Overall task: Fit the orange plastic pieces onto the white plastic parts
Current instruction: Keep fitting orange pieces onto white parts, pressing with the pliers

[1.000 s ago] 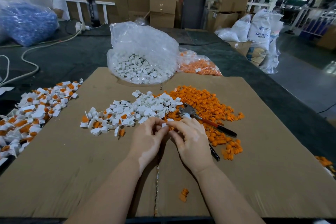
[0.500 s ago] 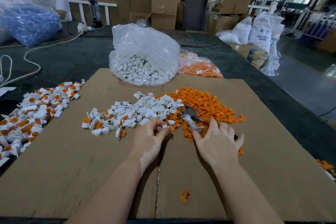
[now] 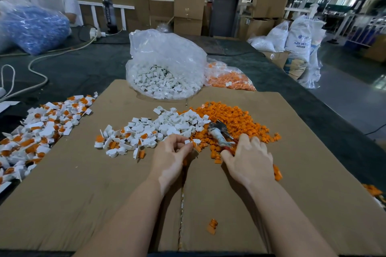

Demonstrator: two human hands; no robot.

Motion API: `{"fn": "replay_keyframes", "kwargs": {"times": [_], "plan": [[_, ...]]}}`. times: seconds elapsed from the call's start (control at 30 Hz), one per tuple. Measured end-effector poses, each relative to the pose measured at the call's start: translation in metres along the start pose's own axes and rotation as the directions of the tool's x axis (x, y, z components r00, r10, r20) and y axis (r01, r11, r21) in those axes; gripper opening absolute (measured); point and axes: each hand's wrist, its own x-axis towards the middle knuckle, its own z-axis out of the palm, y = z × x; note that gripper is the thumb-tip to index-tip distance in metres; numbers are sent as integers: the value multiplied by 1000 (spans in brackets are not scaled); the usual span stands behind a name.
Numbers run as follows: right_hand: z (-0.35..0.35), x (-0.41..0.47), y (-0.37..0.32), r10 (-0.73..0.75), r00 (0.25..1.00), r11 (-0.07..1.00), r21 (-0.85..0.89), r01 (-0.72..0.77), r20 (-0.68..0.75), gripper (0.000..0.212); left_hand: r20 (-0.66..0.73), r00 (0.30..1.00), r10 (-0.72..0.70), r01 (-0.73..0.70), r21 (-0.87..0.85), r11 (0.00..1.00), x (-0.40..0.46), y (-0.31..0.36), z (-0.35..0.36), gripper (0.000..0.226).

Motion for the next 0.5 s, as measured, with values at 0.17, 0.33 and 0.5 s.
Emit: {"fn": "replay_keyframes", "kwargs": {"times": [0.17, 0.33, 0.5], "plan": [[-10, -8, -6, -130, 988, 979, 170, 114, 85, 34, -6, 996, -92, 89, -216, 972, 1, 4, 1, 8], [-20, -9, -11, -220, 949, 950, 271, 155, 227, 29, 28, 980, -199, 195, -372, 908, 7, 8, 0, 7], [-25, -9, -13, -290, 889, 918, 366, 154, 354, 30, 24, 965, -262, 249, -400, 882, 15, 6, -2, 10]]}}
